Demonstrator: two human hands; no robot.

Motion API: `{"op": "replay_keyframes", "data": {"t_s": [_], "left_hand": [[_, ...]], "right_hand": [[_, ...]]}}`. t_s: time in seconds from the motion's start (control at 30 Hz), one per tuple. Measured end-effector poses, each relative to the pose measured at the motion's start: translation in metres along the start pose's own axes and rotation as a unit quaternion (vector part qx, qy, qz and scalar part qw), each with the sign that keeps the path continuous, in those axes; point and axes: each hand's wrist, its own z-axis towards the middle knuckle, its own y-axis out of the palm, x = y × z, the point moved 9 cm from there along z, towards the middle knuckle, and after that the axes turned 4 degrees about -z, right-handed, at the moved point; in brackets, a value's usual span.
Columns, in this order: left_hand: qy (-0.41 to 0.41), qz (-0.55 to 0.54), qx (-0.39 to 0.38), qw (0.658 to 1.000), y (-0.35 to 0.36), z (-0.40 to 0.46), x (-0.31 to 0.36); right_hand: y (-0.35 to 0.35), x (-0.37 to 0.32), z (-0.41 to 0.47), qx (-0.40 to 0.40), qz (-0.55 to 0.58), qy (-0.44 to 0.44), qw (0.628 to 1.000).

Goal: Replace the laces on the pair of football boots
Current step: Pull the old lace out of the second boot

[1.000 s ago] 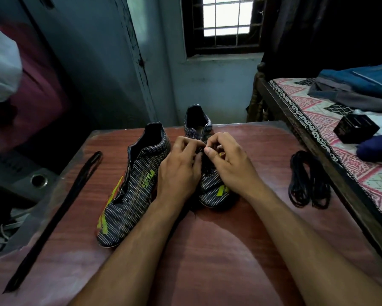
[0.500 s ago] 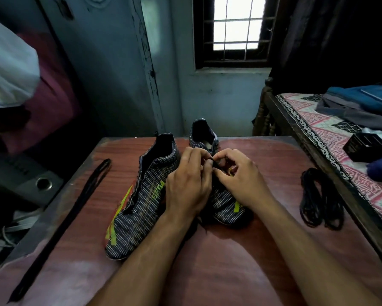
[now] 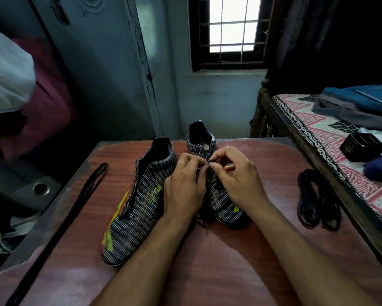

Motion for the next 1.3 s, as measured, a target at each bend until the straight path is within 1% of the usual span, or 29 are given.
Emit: {"op": "replay_keyframes", "data": {"t_s": [0.07,0.17,0.37,0.47,0.53,0.6,0.73,0.8,0.9,0.97,1.0,1.1,1.17,1.3], "left_hand": [[0.005,-0.010,0.005,1.000,-0.002,0.000,0.005],[0.001,-0.018,-0.015,1.000,0.002,-0.001,0.006],[0.000,0.018,-0.017,1.000,0.004,0.000,-0.001],[-0.003,-0.016,0.007,1.000,-0.002,0.000,0.002],[-0.001,-0.049,0.025,0.998,-0.008,0.000,0.005],[0.015,-0.056,0.031,0.998,-0.011,-0.001,0.009],[0.039,-0.042,0.018,0.998,-0.008,-0.003,0.014],[0.036,-0.026,0.010,0.999,-0.006,-0.002,0.012],[0.016,0.010,-0.020,1.000,0.002,-0.001,0.004],[0.016,0.021,-0.033,0.999,0.007,-0.001,0.001],[0.019,0.022,-0.035,0.999,0.007,0.000,0.000],[0.018,0.025,-0.034,0.999,0.007,0.000,-0.001],[0.018,0.018,-0.016,1.000,0.004,0.000,0.002],[0.012,-0.046,0.032,0.998,-0.011,-0.002,0.010]], "right_hand": [[0.001,0.001,0.001,-0.009,-0.012,-0.002,1.000],[-0.001,0.004,0.002,-0.003,-0.020,-0.001,1.000],[0.001,-0.006,0.000,-0.010,-0.005,-0.028,1.000],[0.001,-0.001,0.001,-0.017,-0.013,-0.008,1.000],[0.005,0.006,0.001,-0.041,-0.039,0.013,0.998],[0.008,0.011,0.001,-0.057,-0.059,0.024,0.996],[0.007,0.012,0.001,-0.036,-0.082,0.020,0.996],[0.004,0.009,0.001,-0.023,-0.063,0.012,0.998],[-0.010,-0.013,0.000,0.031,-0.010,-0.045,0.998],[-0.016,-0.023,-0.002,0.054,-0.009,-0.085,0.995],[-0.015,-0.024,-0.001,0.055,-0.008,-0.091,0.994],[-0.015,-0.017,0.002,0.050,-0.005,-0.070,0.996],[-0.015,-0.014,0.002,0.050,-0.011,-0.057,0.997],[-0.001,0.002,0.002,-0.013,-0.048,-0.022,0.999]]}}
